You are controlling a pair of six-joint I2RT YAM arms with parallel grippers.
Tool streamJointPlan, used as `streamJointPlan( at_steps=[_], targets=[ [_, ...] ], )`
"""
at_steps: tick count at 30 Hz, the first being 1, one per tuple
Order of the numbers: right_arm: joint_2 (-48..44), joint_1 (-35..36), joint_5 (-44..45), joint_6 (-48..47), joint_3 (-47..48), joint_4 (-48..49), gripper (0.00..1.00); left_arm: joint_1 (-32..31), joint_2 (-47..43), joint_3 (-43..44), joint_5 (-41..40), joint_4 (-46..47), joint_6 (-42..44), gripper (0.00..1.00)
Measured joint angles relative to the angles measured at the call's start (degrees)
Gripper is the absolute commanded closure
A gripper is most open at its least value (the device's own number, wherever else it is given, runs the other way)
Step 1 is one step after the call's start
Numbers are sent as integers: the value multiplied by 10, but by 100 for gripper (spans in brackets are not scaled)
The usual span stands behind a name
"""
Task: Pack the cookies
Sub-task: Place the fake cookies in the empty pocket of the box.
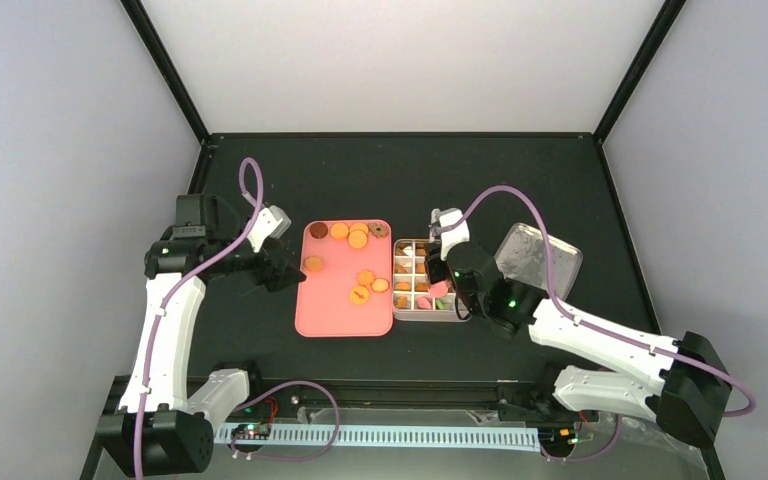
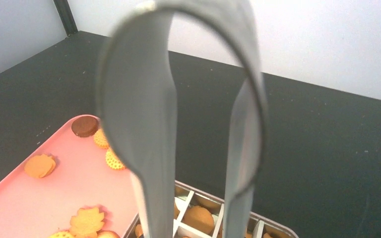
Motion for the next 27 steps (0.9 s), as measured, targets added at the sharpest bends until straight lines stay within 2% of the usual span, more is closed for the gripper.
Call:
streamJointPlan(
  at_steps=[7,17,23,27],
  targets=[
    [34,0,14,-26,28,19,63,0,0,0,0,-6,0,2],
    [69,0,16,-30,18,38,64,0,0,0,-9,-10,11,1],
    [43,0,25,-28,-3,41,77,0,0,0,-9,-10,14,2],
    [7,0,36,-22,-19,31,81,0,0,0,-9,-10,14,2]
  ],
)
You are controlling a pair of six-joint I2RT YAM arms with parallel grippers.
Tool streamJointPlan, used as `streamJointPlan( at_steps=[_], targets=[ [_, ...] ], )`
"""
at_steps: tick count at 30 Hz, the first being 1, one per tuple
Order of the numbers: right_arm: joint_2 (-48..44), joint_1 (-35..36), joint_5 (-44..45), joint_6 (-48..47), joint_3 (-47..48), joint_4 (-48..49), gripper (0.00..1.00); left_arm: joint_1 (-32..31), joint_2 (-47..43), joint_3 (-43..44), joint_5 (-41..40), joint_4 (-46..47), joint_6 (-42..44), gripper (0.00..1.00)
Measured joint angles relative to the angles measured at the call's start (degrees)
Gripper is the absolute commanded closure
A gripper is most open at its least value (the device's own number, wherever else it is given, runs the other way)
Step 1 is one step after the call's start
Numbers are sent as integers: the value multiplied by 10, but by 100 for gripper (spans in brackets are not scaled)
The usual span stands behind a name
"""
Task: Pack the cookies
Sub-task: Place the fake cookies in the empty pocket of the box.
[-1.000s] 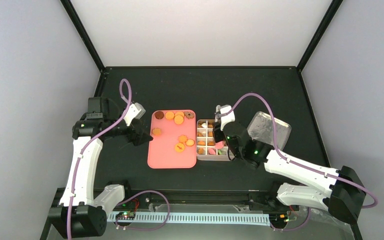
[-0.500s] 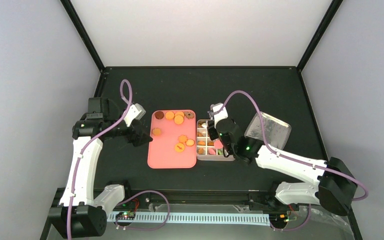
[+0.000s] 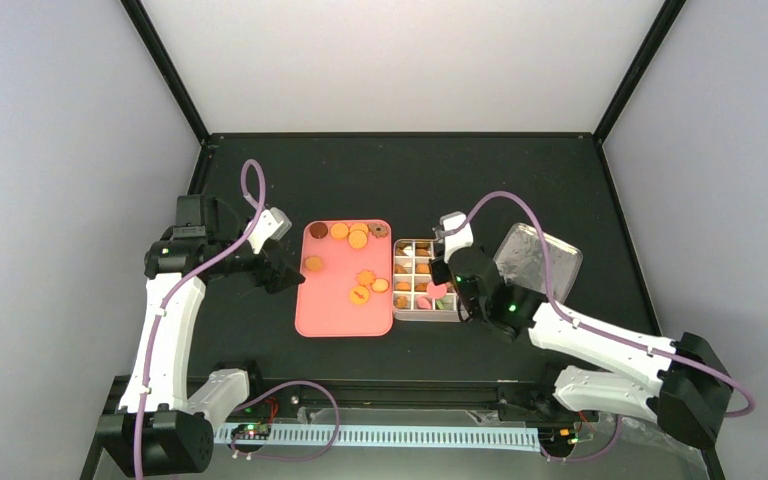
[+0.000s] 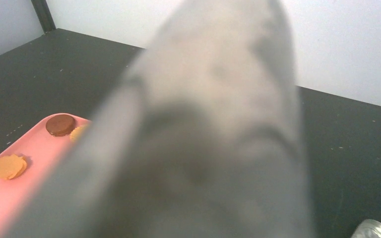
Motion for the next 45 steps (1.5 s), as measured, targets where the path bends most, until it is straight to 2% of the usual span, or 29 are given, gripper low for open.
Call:
streamJointPlan(
  at_steps=[3,9,17,27,45],
  targets=[
    [-25,0,8,1,-15,-8,84,0,0,0,0,0,0,1],
    [-56,0,14,4,-27,-24,84,0,0,2,0,-3,0,1],
    [-37,1,-3,6,-7,-25,79,0,0,2,0,-6,1,2],
    [31,14,-21,1,39,-1,65,0,0,2,0,-7,4,1],
    [-20,14,-17,24,-11,-20,62,0,0,5,-1,-12,15,1]
  ],
)
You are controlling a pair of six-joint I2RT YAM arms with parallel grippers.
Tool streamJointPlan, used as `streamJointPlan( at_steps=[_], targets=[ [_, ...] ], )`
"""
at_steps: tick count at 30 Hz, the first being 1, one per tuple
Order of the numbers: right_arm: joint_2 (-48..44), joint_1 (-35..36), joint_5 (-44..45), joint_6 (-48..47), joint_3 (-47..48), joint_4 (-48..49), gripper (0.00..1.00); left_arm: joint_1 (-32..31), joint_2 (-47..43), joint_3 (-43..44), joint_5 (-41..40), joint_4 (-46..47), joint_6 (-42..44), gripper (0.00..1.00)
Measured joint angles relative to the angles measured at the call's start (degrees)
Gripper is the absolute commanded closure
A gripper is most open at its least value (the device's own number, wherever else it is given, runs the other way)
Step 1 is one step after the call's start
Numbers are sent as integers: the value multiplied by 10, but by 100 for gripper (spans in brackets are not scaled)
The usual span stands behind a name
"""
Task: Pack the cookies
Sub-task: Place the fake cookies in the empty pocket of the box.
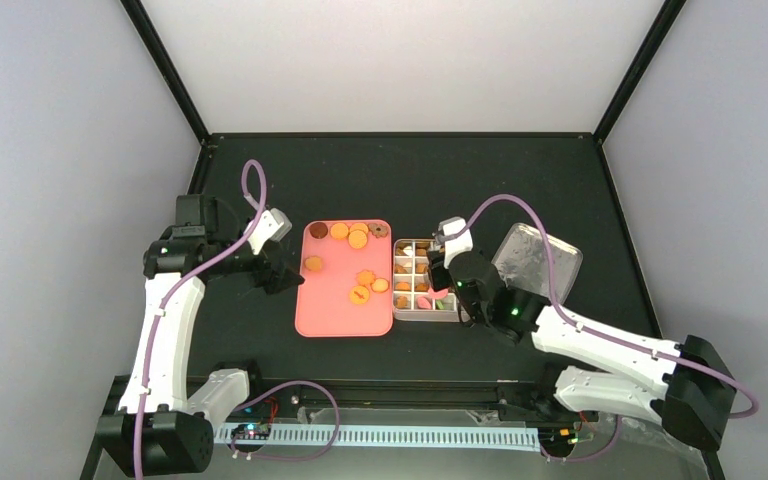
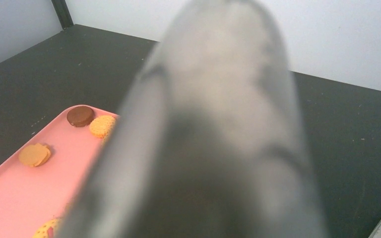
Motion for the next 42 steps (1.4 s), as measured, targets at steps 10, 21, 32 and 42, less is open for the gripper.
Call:
streamJointPlan(
  at_steps=[10,21,32,42],
  targets=[
    [-48,0,-20,26,-20,-21,64,0,0,6,0,-3,2,1],
    [-70,0,-21,27,-26,-29,78,0,0,16,0,-9,2,2],
    [-129,2,42,12,-32,-81,85,0,0,17,0,-12,2,1],
    [-134,2,66,16,-32,-122,76,0,0,17,0,-12,2,1]
  ],
)
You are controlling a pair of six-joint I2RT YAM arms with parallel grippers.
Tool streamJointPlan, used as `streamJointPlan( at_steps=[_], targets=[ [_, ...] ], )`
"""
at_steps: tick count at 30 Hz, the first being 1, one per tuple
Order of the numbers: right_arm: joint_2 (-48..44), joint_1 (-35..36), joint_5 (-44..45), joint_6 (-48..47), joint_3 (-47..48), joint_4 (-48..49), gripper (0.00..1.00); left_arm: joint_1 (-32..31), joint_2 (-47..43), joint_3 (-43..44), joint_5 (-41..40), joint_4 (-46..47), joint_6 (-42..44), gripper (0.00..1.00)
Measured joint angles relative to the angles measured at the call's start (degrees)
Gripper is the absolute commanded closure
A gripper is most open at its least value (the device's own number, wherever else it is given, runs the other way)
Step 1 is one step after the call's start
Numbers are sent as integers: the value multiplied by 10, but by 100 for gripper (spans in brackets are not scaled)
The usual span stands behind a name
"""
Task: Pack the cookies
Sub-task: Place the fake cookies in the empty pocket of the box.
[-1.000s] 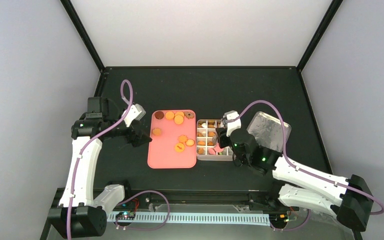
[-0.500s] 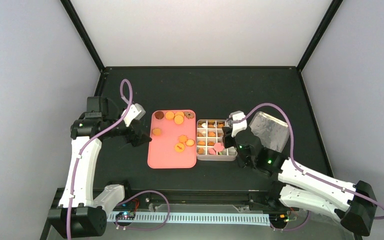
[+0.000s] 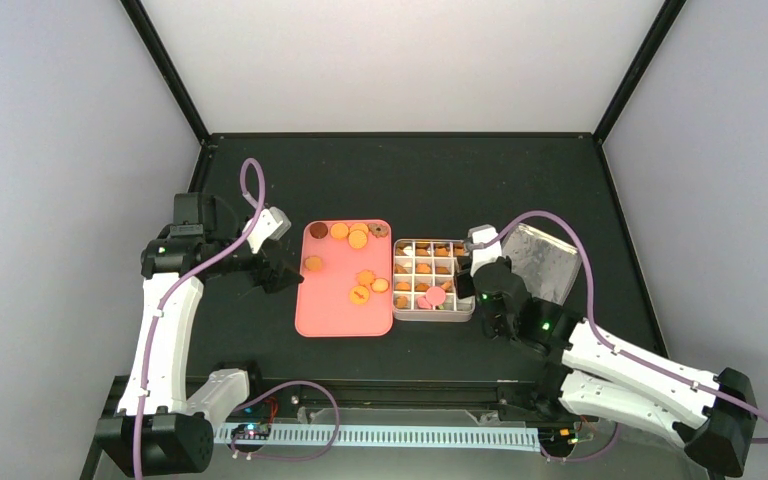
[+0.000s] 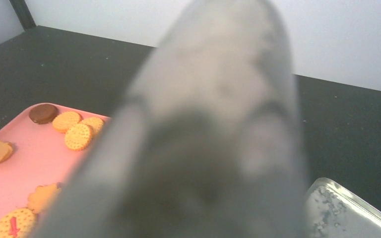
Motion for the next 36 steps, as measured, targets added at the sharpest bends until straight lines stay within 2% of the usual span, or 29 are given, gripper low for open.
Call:
streamJointPlan(
  at_steps=[10,18,21,32,36],
  targets=[
    [54,13,-54,-9,30,60,72,0,0,0,0,0,0,1],
    [85,26,-78,-17,30,98,59,0,0,0,-1,0,6,1],
    [85,26,-79,-20,24,110,57,0,0,0,0,0,6,1],
    [72,39,-68,-23,-9,112,58,0,0,0,-1,0,7,1],
    [66,46,-60,-23,-14,115,65,0,0,0,-1,0,7,1]
  ],
)
